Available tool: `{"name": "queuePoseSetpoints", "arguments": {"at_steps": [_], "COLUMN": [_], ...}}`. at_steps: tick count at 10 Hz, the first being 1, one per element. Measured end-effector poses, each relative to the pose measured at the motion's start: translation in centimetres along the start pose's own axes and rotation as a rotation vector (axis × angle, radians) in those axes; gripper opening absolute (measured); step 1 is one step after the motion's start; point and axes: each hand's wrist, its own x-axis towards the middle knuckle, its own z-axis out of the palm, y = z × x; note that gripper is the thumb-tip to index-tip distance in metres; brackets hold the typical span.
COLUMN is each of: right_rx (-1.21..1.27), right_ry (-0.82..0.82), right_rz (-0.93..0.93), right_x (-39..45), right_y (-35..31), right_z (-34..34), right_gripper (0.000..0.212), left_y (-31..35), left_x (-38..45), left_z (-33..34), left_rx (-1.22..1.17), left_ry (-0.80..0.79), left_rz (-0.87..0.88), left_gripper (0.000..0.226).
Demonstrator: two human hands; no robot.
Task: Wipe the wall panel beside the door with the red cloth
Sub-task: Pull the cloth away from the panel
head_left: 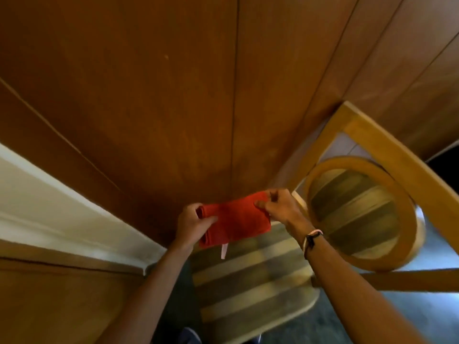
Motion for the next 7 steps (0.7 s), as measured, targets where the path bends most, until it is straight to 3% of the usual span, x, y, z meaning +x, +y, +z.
{"name": "queuePoseSetpoints", "arguments": {"at_steps": [2, 4, 5, 6, 7], "right_rx": [0.123, 0.159, 0.169, 0.202, 0.094], "right_ry": [-0.011, 0.133, 0.073, -0.024, -0.074], "right_rz": [0.358, 0.535, 0.551, 0.534, 0.474], "right_x": [3.5, 5.9, 6.8, 7.1, 6.6], "right_y": [10.3, 17.0, 19.1, 19.9, 19.4], "right_z": [4.9, 9.0, 10.1, 10.7, 11.4], "right_gripper": [0.033, 0.032, 0.026, 0.034, 0.038], "left_y": [-8.3, -13.7, -15.6, -16.4, -16.7], "left_x": [2.9, 5.9, 6.7, 6.6, 6.3], "left_z": [7.3, 12.5, 13.9, 14.3, 13.7], "left_rx": [-0.056, 0.116, 0.209, 0.129, 0.157], "left_ry": [-0.063, -0.018, -0.086, -0.159, -0.171], "left_rz": [-0.257, -0.346, -0.345, -0.38, -0.303], "left_gripper": [0.028, 0.029, 0.039, 0.056, 0.065]}}
